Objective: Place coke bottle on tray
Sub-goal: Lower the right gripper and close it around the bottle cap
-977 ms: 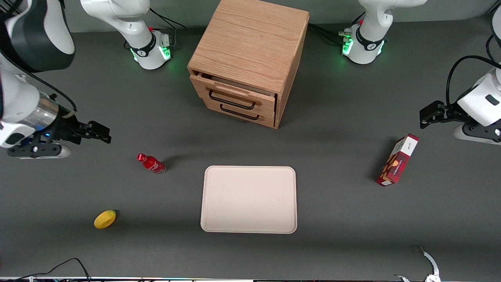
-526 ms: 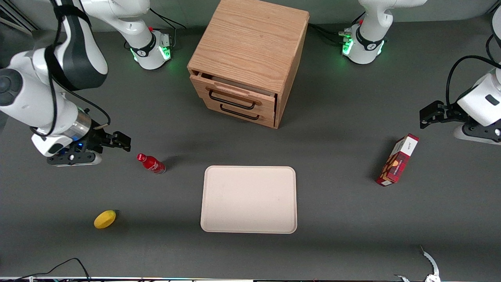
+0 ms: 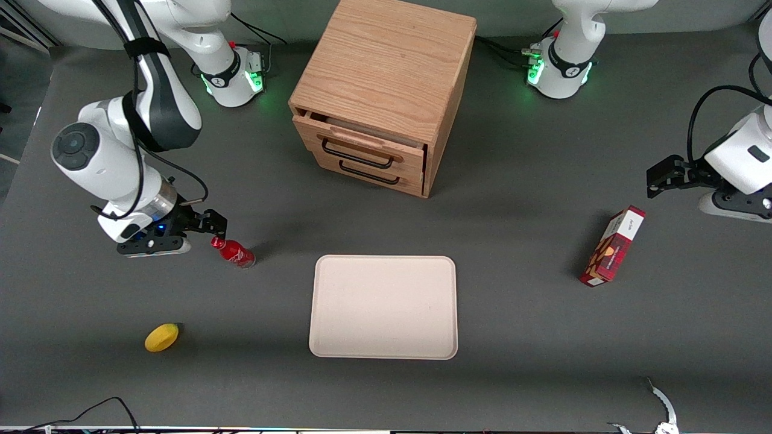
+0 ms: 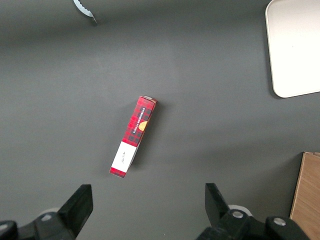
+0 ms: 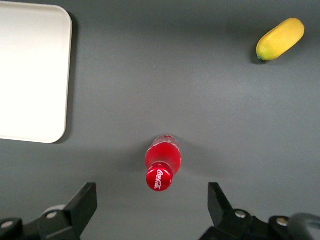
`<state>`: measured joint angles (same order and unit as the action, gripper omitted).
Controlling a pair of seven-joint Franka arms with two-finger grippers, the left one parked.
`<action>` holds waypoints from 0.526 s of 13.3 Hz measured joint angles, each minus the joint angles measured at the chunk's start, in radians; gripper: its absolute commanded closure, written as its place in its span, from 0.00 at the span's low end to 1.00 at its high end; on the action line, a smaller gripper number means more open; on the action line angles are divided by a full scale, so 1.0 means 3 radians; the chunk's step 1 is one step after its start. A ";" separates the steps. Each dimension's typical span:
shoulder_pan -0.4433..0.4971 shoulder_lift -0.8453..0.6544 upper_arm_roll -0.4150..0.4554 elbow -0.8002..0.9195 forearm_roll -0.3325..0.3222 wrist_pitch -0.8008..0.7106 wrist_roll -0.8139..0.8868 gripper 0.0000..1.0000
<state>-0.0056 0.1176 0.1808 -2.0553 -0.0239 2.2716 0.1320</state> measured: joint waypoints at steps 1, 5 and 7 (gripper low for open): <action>0.0000 0.0000 0.0008 -0.0078 -0.0039 0.0111 0.0000 0.02; 0.0000 0.0003 0.0018 -0.0405 -0.0148 0.0582 0.0000 0.03; -0.0001 0.0020 0.0018 -0.0460 -0.0183 0.0657 0.0000 0.05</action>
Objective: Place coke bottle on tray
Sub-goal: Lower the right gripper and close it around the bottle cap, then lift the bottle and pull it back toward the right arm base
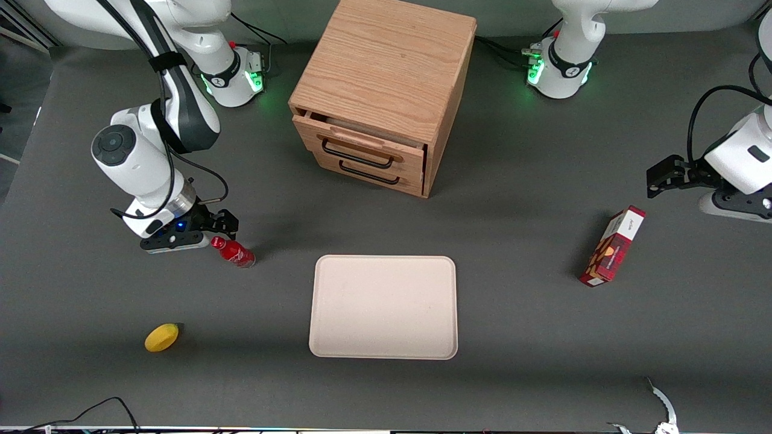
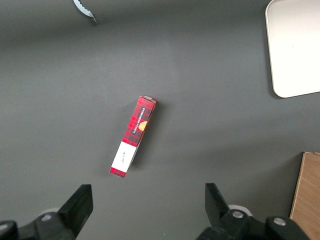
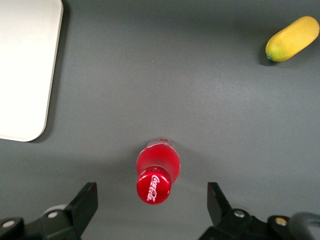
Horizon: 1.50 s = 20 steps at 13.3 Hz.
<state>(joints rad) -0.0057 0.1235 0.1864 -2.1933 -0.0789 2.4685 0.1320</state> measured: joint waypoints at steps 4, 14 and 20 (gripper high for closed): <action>-0.0007 0.0034 0.0000 -0.0006 -0.0020 0.0035 -0.0002 0.09; -0.0022 0.0114 0.0000 -0.0013 -0.0032 0.0142 -0.0006 0.68; -0.0024 0.0114 0.0000 -0.0013 -0.0032 0.0145 -0.0006 1.00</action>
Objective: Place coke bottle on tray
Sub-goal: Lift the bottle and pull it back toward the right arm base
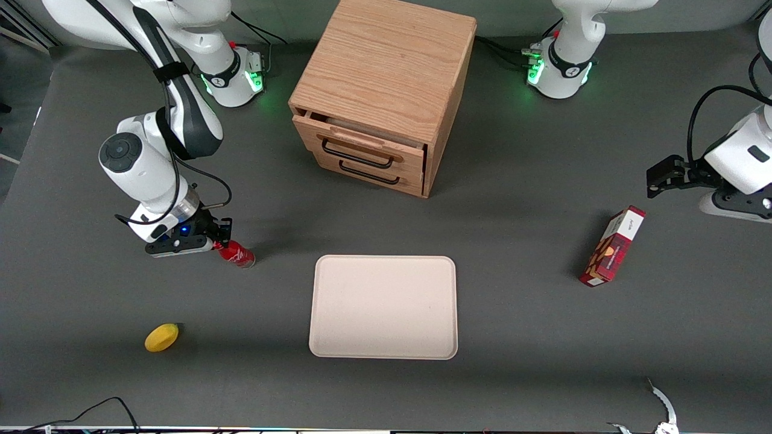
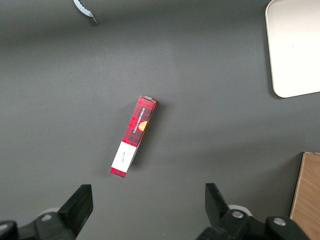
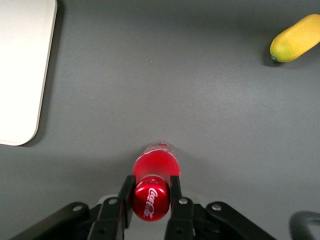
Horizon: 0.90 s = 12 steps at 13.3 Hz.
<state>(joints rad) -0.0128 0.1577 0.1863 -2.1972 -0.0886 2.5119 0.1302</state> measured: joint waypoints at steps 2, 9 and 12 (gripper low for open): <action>0.0000 0.0000 0.0000 0.0001 0.0000 0.0000 0.0000 1.00; -0.0013 -0.0152 -0.0005 0.0700 -0.0002 -0.1074 0.0000 1.00; -0.0017 -0.0237 -0.0012 0.1172 0.0007 -0.1783 0.0000 1.00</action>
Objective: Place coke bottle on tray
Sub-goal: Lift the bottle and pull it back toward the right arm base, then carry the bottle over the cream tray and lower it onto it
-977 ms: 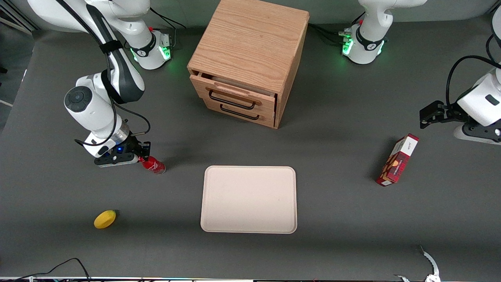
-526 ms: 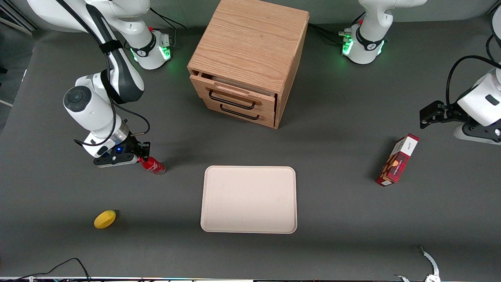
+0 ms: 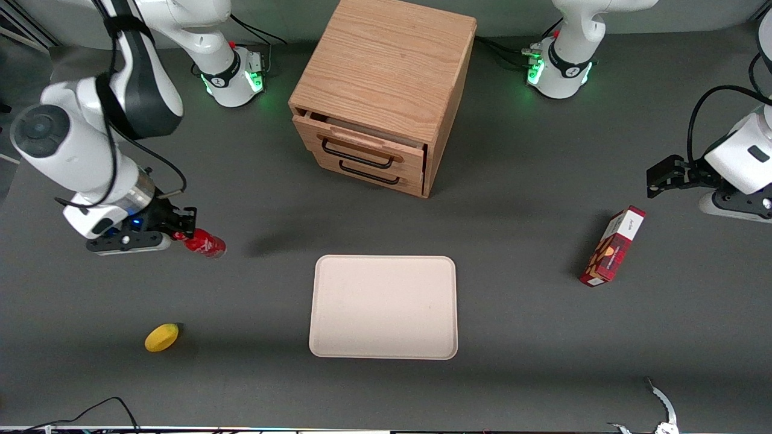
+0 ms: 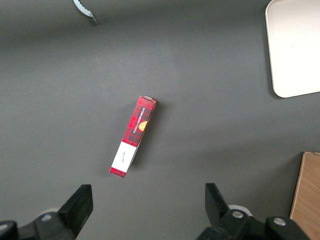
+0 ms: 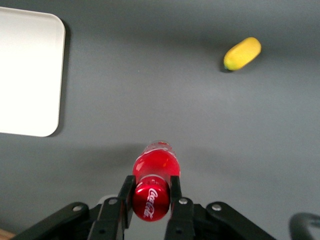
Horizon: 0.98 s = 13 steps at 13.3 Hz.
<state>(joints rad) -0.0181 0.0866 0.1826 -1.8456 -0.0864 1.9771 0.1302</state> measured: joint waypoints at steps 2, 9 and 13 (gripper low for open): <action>-0.0003 -0.0049 -0.0006 0.0261 0.0030 -0.0412 0.0000 1.00; -0.0012 -0.0061 -0.0011 0.1107 0.0161 -0.1364 0.0000 1.00; 0.0015 0.0186 0.0004 0.1335 0.0187 -0.1373 0.0004 1.00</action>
<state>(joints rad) -0.0136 0.1424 0.1838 -1.4451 -0.0304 1.5653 0.1313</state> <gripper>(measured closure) 0.687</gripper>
